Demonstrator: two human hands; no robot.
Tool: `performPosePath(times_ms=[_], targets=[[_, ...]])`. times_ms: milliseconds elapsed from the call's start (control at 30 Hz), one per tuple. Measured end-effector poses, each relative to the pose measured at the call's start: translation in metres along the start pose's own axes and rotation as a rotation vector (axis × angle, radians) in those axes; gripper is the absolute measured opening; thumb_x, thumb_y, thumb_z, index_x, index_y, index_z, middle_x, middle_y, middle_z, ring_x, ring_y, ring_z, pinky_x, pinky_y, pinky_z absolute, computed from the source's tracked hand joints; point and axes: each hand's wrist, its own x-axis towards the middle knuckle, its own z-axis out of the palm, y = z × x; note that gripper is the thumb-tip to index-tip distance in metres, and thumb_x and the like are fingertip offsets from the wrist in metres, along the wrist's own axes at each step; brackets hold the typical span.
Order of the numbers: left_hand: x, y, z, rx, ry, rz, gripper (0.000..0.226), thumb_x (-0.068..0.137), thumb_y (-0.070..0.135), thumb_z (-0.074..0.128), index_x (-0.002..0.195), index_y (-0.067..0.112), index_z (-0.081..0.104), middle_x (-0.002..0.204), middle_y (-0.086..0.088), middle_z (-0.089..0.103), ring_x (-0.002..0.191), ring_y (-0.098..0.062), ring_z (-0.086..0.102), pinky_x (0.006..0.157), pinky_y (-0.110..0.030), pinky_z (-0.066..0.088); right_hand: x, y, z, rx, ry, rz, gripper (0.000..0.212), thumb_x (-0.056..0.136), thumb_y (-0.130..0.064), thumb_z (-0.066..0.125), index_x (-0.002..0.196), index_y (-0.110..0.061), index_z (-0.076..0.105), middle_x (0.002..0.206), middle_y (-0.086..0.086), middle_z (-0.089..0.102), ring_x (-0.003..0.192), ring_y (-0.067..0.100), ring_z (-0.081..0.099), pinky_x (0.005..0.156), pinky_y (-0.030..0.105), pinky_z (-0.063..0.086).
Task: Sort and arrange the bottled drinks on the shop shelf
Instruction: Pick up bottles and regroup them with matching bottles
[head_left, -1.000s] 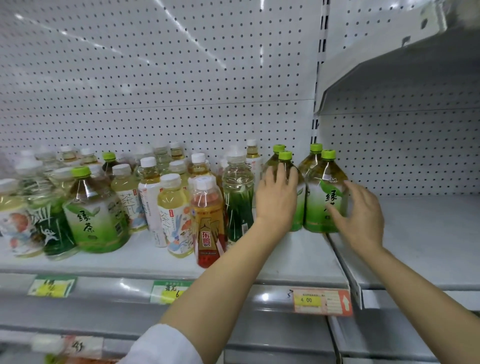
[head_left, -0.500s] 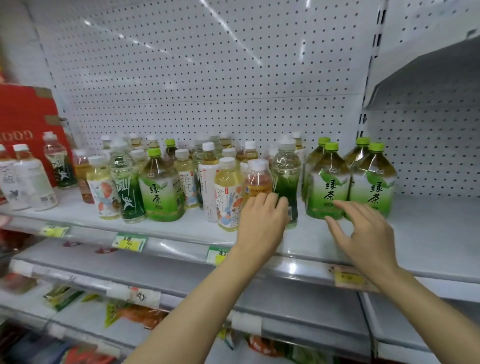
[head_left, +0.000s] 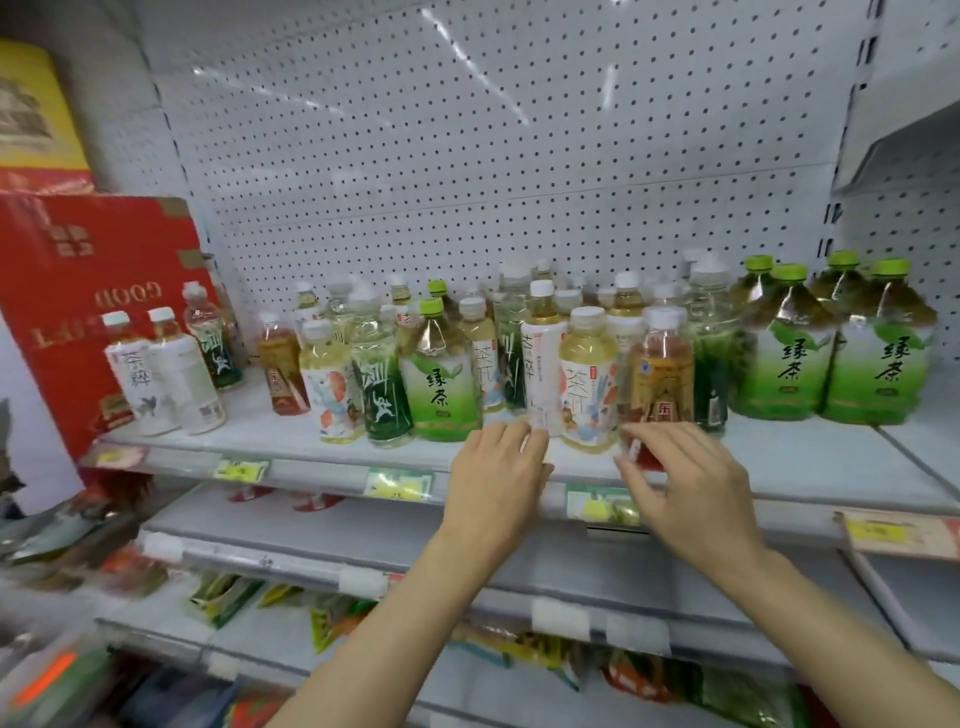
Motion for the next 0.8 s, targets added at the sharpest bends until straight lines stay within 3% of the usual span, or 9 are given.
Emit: performPosePath(times_ms=[200,333,433,533,600,700,800], targets=[[-0.043,-0.064,0.002,0.018,-0.035,-0.033,0.032,0.067,0.03,0.085,0.09,0.015,0.068,0.085,-0.003,0.065,0.074,-0.027,0.061,0.061,-0.034,0.047,0.007,-0.062,0.043,0.03,-0.016,-0.021,0.031,0.084,-0.029,0.065,0.107,-0.009,0.073,0.101,0.006,0.073,0.093,0.027,0.069,0.081,0.039,0.057],[-0.049,-0.099,0.005,0.045,-0.061,-0.097,0.032,0.066,0.03,0.085,0.089,0.017,0.068,0.085,-0.001,0.065,0.075,-0.025,0.062,0.061,-0.034,0.049,0.034,-0.084,0.074,0.011,-0.044,-0.044,0.032,0.084,-0.031,0.06,0.104,-0.01,0.073,0.097,0.004,0.073,0.087,0.026,0.068,0.073,0.034,0.052],[-0.049,-0.124,0.013,0.046,-0.063,-0.163,0.032,0.068,0.029,0.084,0.093,0.016,0.069,0.089,-0.002,0.067,0.077,-0.025,0.062,0.065,-0.036,0.051,0.066,-0.096,0.095,-0.015,-0.168,0.0,0.036,0.087,-0.034,0.06,0.115,-0.011,0.068,0.107,0.003,0.069,0.097,0.027,0.065,0.075,0.034,0.051],[-0.051,-0.14,0.025,0.041,-0.079,-0.227,0.029,0.07,0.029,0.083,0.093,0.016,0.07,0.087,0.0,0.065,0.076,-0.023,0.061,0.064,-0.035,0.05,0.103,-0.105,0.124,0.053,-0.386,0.148,0.068,0.09,-0.039,0.066,0.147,-0.015,0.039,0.146,0.003,0.046,0.132,0.024,0.044,0.105,0.038,0.041],[-0.053,-0.148,0.03,0.047,-0.071,-0.243,0.029,0.069,0.028,0.084,0.092,0.017,0.07,0.087,0.001,0.065,0.076,-0.023,0.061,0.063,-0.034,0.049,0.13,-0.105,0.147,0.225,-0.469,0.311,0.092,0.083,-0.044,0.072,0.155,-0.019,0.02,0.157,0.005,0.029,0.144,0.025,0.03,0.115,0.042,0.03],[-0.049,-0.166,0.031,0.044,-0.041,-0.287,0.03,0.071,0.027,0.084,0.095,0.015,0.069,0.09,0.0,0.066,0.078,-0.024,0.062,0.064,-0.035,0.051,0.152,-0.104,0.179,0.522,-0.513,0.472,0.111,0.072,-0.047,0.081,0.157,-0.025,0.013,0.161,0.008,0.02,0.147,0.03,0.025,0.118,0.053,0.026],[-0.04,-0.181,0.029,0.034,-0.042,-0.364,0.027,0.076,0.029,0.081,0.096,0.015,0.069,0.091,0.0,0.067,0.078,-0.023,0.063,0.067,-0.034,0.051,0.153,-0.104,0.198,0.626,-0.489,0.563,0.114,0.066,-0.041,0.087,0.155,-0.029,0.016,0.159,0.01,0.019,0.145,0.032,0.026,0.117,0.055,0.027]])
